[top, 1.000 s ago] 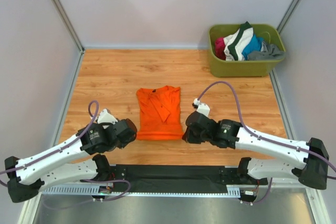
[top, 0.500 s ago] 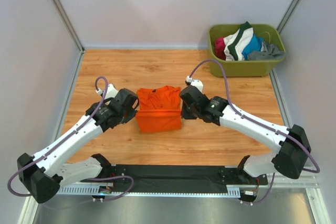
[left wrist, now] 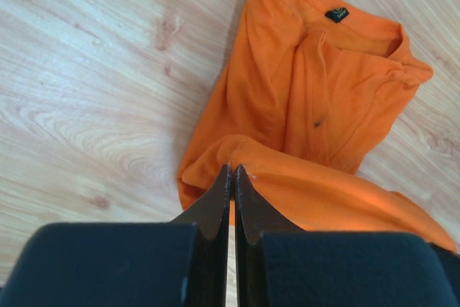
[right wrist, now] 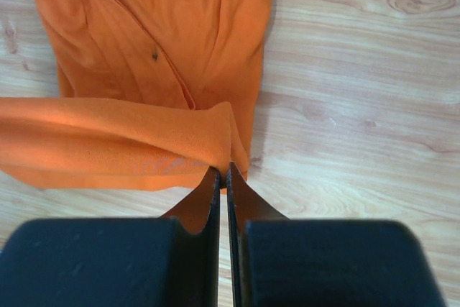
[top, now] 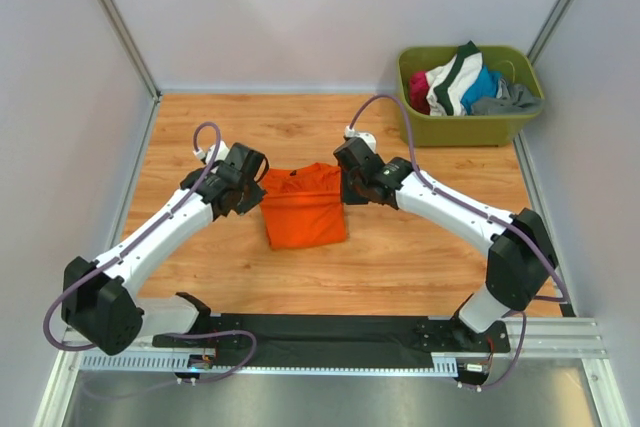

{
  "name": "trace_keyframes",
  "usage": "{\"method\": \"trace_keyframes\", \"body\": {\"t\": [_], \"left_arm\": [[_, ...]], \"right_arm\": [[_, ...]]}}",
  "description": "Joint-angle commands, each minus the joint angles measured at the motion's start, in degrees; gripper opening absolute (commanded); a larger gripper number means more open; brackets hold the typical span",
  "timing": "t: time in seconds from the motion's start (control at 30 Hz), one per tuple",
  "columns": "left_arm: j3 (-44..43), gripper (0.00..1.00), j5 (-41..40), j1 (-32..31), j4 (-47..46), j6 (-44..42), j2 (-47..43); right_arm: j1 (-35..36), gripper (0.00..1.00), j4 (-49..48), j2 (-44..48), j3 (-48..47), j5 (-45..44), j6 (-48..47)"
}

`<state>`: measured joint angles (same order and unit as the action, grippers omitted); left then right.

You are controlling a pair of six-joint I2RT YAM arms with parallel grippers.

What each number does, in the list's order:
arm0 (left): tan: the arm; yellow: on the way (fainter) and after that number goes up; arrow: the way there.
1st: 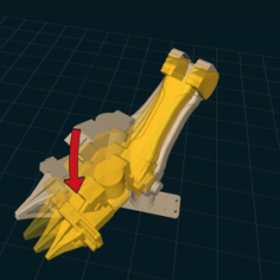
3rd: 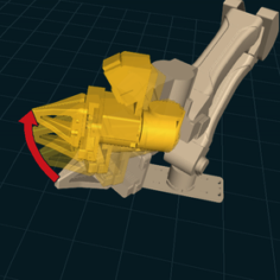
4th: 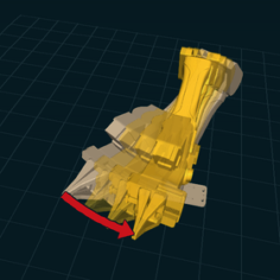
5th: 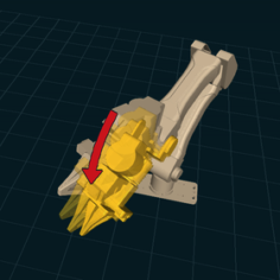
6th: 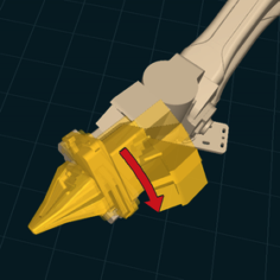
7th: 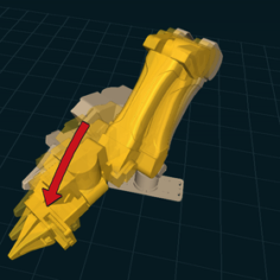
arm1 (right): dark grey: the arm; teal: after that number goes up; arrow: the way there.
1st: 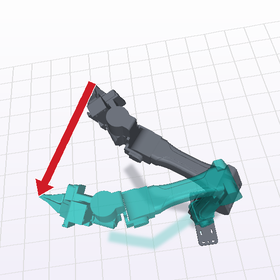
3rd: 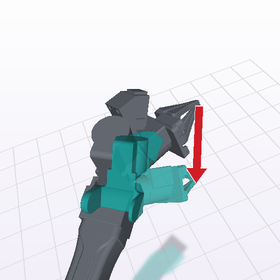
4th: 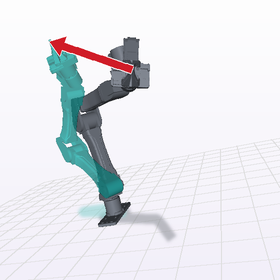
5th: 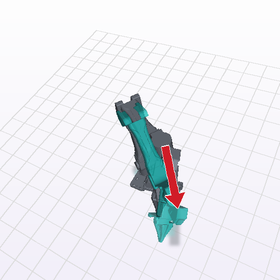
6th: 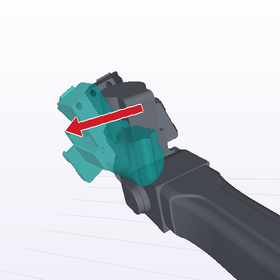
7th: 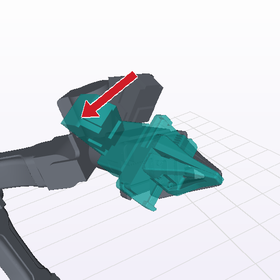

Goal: Fold and stack the t-shirts
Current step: Fold the tshirt

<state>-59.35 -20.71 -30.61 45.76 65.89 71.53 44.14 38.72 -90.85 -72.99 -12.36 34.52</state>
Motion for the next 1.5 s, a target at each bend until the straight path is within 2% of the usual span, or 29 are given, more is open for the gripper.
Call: {"method": "trace_keyframes", "body": {"t": [0.0, 0.3, 0.9, 1.2, 1.47], "left_arm": [[-3.13, 0.00, -1.62, 1.87, -0.05, -3.39, 0.72], [-4.89, 0.00, -1.53, 2.57, -0.23, -4.36, -0.42], [-7.80, 0.00, 0.40, 5.38, -2.78, -6.21, 3.88], [-9.11, 0.00, 0.85, 6.88, -4.80, -6.30, 8.80], [-12.01, 0.00, 1.46, 9.78, -6.82, -7.35, 14.86]], "right_arm": [[-1.16, 0.00, 0.74, -0.91, -3.73, -2.05, -3.23], [-1.43, 0.00, 0.57, -0.21, -6.90, -2.32, -4.64], [-2.65, 0.00, 0.22, -3.28, -10.68, -3.37, -5.70], [-4.59, 0.00, -2.07, -8.46, -11.47, -1.88, -6.13], [-7.22, 0.00, -3.21, -15.14, -16.83, -0.56, -7.28]]}}
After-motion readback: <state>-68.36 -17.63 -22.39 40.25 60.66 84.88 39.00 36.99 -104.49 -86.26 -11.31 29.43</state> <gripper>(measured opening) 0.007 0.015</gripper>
